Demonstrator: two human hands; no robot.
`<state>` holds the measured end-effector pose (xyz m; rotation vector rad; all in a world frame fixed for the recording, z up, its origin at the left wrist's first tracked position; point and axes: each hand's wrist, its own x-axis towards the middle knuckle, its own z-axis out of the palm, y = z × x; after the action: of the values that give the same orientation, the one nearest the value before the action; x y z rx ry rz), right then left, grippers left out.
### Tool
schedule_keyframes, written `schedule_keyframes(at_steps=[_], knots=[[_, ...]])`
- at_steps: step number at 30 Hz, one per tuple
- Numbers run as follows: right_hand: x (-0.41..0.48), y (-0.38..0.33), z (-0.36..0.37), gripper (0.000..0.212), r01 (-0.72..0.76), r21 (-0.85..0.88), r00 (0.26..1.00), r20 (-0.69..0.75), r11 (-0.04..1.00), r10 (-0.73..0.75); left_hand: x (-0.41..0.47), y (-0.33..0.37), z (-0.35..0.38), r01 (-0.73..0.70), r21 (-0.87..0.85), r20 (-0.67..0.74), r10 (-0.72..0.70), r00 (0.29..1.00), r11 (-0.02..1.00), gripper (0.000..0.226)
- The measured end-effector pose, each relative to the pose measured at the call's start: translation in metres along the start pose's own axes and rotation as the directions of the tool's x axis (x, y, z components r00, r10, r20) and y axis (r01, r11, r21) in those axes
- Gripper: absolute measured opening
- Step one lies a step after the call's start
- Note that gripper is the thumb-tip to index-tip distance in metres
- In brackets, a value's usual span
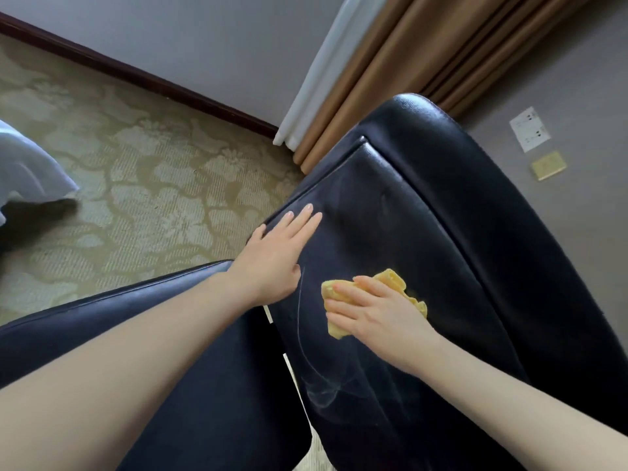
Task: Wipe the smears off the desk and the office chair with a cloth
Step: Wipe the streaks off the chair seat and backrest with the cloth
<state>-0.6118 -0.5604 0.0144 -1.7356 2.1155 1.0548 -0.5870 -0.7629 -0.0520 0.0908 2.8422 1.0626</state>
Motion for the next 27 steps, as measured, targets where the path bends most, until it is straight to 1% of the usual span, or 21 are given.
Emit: schedule_keyframes(at_steps=[2, 5, 6, 8, 9, 13, 16, 17, 18, 20, 22, 24, 25, 26, 27], knots=[[-0.029, -0.001, 0.001, 0.034, 0.015, 0.05, 0.998, -0.053, 0.999, -0.013, 0.0, 0.012, 0.007, -0.042, 0.009, 0.002, 0.042, 0.999, 0.999, 0.08], [-0.067, 0.006, -0.001, 0.022, 0.027, 0.039, 0.985, -0.173, 0.999, -0.019, 0.002, 0.023, 0.016, -0.027, -0.004, 0.033, 0.027, 0.999, 1.0, 0.081], [-0.075, 0.012, -0.005, 0.025, 0.006, 0.029, 0.982, -0.188, 1.0, -0.001, 0.002, 0.024, 0.018, -0.011, -0.01, 0.045, 0.011, 0.999, 1.0, 0.082], [-0.088, 0.024, -0.016, 0.038, -0.038, 0.02, 0.98, -0.197, 0.999, 0.041, 0.003, 0.026, 0.019, 0.001, -0.013, 0.063, 0.0, 0.998, 1.0, 0.084], [-0.091, 0.031, -0.022, 0.039, -0.045, 0.023, 0.976, -0.211, 0.999, 0.049, 0.003, 0.026, 0.018, 0.003, -0.008, 0.07, -0.002, 0.998, 1.0, 0.084], [-0.071, 0.061, -0.045, 0.036, -0.1, -0.002, 0.947, -0.308, 0.995, 0.095, -0.003, 0.024, 0.012, -0.003, 0.014, 0.058, 0.003, 0.998, 1.0, 0.083], [-0.035, 0.079, -0.059, 0.021, -0.159, 0.001, 0.914, -0.377, 0.987, 0.148, -0.013, 0.021, 0.007, -0.023, 0.02, 0.022, 0.023, 1.0, 1.0, 0.08], [-0.021, 0.083, -0.062, 0.021, -0.175, 0.025, 0.907, -0.384, 0.984, 0.171, -0.016, 0.019, 0.006, -0.026, 0.029, 0.009, 0.026, 1.0, 0.999, 0.079], [-0.006, 0.085, -0.064, 0.022, -0.203, 0.053, 0.91, -0.36, 0.978, 0.208, -0.02, 0.018, 0.004, -0.025, 0.044, -0.001, 0.025, 1.0, 0.999, 0.079], [0.023, 0.086, -0.063, 0.029, -0.307, 0.115, 0.901, -0.284, 0.945, 0.328, -0.027, 0.015, 0.002, 0.003, 0.066, -0.019, -0.002, 1.0, 0.998, 0.078], [0.047, 0.08, -0.056, 0.034, -0.42, 0.216, 0.852, -0.241, 0.881, 0.465, -0.035, 0.009, 0.002, 0.052, 0.07, -0.033, -0.05, 0.998, 0.996, 0.078], [0.063, 0.07, -0.049, 0.037, -0.497, 0.329, 0.78, -0.235, 0.803, 0.58, -0.043, 0.003, 0.004, 0.096, 0.065, -0.036, -0.094, 0.995, 0.993, 0.077], [0.068, 0.064, -0.045, 0.038, -0.507, 0.35, 0.763, -0.241, 0.787, 0.599, -0.047, 0.0, 0.005, 0.117, 0.067, -0.033, -0.115, 0.993, 0.991, 0.077], [0.07, 0.057, -0.041, 0.037, -0.505, 0.339, 0.766, -0.249, 0.794, 0.593, -0.052, -0.002, 0.007, 0.137, 0.07, -0.023, -0.136, 0.99, 0.988, 0.077], [0.069, 0.05, -0.035, 0.036, -0.491, 0.296, 0.783, -0.263, 0.819, 0.564, -0.055, -0.002, 0.009, 0.157, 0.066, -0.011, -0.156, 0.988, 0.985, 0.076]])
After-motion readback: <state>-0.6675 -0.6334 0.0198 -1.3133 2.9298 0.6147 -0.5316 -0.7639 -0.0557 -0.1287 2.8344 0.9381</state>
